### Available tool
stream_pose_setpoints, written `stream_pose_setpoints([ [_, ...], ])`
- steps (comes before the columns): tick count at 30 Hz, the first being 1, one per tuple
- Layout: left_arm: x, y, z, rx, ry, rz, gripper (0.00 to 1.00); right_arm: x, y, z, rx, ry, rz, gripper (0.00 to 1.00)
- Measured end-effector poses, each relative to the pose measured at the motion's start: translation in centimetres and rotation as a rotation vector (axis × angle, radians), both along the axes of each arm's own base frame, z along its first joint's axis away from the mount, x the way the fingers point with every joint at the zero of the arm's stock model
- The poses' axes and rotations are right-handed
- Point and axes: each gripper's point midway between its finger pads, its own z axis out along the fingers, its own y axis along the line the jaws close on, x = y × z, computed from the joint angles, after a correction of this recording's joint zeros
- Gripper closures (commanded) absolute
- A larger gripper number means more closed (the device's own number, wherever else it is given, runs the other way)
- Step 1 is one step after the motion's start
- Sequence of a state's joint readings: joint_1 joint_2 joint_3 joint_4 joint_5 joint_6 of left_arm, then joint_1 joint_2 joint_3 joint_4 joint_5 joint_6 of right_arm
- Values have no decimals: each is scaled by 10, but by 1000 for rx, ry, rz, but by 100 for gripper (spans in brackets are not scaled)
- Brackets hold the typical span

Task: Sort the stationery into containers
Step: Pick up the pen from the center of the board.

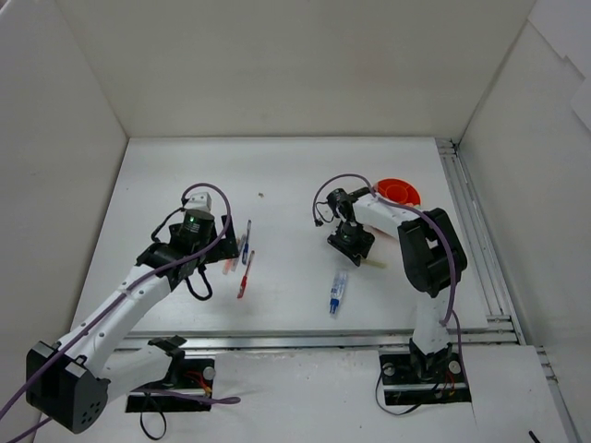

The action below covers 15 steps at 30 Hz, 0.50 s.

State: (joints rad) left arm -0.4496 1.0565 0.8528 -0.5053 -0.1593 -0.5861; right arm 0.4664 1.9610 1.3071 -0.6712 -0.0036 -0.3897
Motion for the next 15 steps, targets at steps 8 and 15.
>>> stream_pose_setpoints([
  [8, -1, 3, 1, 9, -6, 10, 0, 0, 5, 0, 29, 9, 26, 92],
  [15, -4, 8, 9, 9, -31, 22, 0, 5, 12, 1, 63, 3, 47, 100],
])
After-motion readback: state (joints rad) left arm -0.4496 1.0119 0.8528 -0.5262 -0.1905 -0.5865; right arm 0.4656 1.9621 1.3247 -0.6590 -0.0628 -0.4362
